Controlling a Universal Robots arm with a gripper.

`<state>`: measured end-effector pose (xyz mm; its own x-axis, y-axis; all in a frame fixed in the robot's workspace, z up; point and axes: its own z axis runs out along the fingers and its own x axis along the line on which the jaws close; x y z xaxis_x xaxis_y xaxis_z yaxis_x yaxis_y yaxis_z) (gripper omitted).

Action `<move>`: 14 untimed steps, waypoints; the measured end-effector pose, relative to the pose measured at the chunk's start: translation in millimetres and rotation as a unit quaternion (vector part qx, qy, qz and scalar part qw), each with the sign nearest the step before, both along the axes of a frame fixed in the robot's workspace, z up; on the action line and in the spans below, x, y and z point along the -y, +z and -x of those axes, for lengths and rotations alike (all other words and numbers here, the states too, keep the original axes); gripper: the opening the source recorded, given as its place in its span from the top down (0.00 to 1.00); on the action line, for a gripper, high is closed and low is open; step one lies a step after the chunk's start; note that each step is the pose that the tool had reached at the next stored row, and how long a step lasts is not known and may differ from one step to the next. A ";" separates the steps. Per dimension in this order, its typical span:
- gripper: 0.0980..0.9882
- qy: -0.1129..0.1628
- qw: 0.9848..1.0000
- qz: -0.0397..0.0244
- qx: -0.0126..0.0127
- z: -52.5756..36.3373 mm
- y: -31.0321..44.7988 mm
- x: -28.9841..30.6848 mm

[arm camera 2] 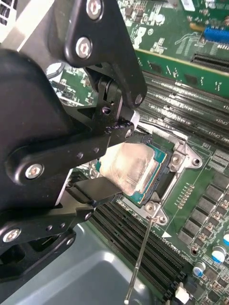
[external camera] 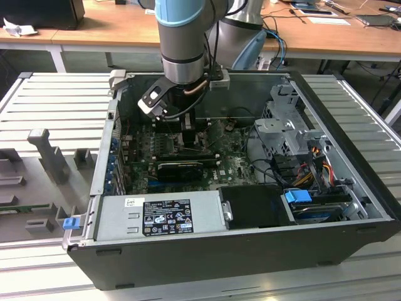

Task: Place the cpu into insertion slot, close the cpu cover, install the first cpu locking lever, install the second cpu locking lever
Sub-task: 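Place the cpu into insertion slot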

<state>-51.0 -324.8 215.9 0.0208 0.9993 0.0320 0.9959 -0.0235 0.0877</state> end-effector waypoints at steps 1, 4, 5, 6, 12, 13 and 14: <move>0.52 0.001 1.000 0.000 0.000 -0.4 -2.3 -0.7; 0.52 0.001 1.000 0.001 0.000 -2.5 -6.8 -0.8; 0.52 0.001 1.000 0.001 0.000 -2.6 -7.9 -0.8; 0.52 0.001 1.000 0.001 0.000 -2.9 -9.0 -0.9; 0.52 0.001 1.000 0.002 0.000 -3.0 -13.1 -1.2; 0.52 0.001 1.000 0.002 0.000 -3.0 -13.1 -1.2; 0.52 0.001 1.000 0.002 0.000 -3.1 -13.2 -1.2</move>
<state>-47.9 -323.6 202.7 0.0189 0.9994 0.0280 0.9959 -0.0213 0.0879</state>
